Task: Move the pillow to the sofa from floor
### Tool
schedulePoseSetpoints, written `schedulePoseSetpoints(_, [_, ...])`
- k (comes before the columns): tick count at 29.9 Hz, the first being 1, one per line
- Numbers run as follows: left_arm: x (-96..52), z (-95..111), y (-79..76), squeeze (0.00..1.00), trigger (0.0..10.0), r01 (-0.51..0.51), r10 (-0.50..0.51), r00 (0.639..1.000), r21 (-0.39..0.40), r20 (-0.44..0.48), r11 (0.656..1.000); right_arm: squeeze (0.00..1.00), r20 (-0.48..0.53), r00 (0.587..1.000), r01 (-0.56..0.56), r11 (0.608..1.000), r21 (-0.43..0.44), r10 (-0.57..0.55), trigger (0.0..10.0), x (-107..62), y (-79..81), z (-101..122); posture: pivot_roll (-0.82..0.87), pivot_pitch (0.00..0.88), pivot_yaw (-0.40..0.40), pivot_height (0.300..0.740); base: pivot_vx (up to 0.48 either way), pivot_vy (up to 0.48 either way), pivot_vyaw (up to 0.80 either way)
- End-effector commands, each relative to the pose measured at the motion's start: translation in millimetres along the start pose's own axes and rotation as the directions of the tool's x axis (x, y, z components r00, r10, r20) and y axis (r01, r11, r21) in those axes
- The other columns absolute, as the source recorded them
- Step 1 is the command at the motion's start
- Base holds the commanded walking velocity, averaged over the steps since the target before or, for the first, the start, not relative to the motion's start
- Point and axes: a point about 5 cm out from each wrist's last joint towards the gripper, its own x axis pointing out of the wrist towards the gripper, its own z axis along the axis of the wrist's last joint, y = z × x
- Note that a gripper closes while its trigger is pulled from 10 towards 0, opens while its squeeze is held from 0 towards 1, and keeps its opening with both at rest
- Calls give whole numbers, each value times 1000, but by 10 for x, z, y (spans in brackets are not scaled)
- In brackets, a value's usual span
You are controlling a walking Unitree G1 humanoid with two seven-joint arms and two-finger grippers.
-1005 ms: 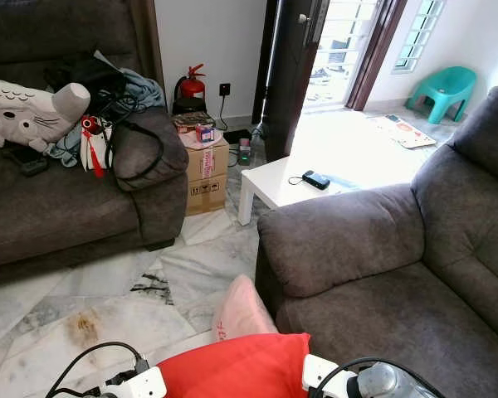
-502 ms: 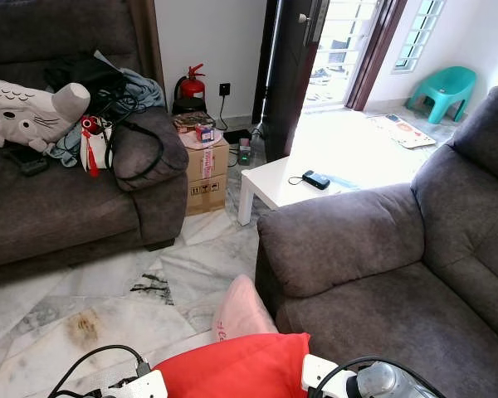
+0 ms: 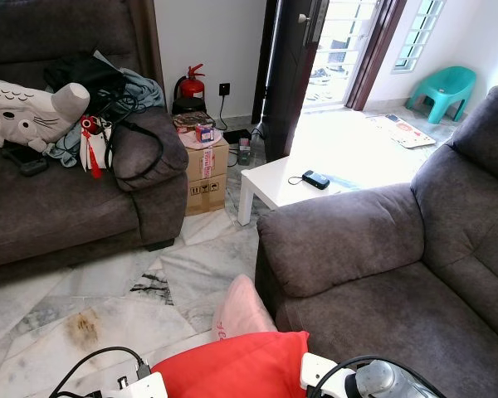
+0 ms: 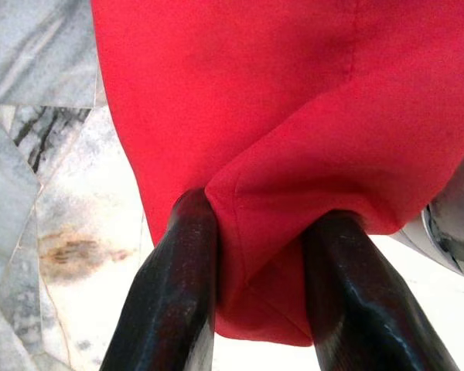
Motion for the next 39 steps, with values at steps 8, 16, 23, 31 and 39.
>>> schedulePoseSetpoints(8, [23, 11, -95, 0, 0, 19, -18, 1000, -6, 16, 1000, 0, 19, 999, 51, 998, 21, -51, 10000, -52, -69, 6, 173, 0, -132, 740, 0, 0, 0])
schedulePoseSetpoints(16, [19, 10, -86, 0, 0, -25, 26, 999, -30, 27, 999, 0, 142, 963, 222, 973, 71, -230, 10000, -28, -163, 133, 178, 0, -132, 740, 0, 0, 0])
schedulePoseSetpoints(23, [25, 17, -94, 0, 0, -41, 42, 999, -37, 31, 998, 0, 225, 891, 343, 909, 237, -394, 10000, 6, -233, 227, 182, 0, -131, 740, 0, 0, 0])
schedulePoseSetpoints(31, [9, 46, -31, 0, 0, -102, 106, 992, -77, 62, 992, 0, 250, 870, 339, 884, 322, -425, 10000, 84, -165, 214, 180, 0, -129, 740, 0, 0, 0])
schedulePoseSetpoints(39, [-116, 102, 272, 0, 10000, -419, 462, 883, -302, 84, 856, 0, 166, 627, 501, 557, 663, -761, 10000, -29, -341, 172, 187, 0, -131, 740, 0, 0, 0])
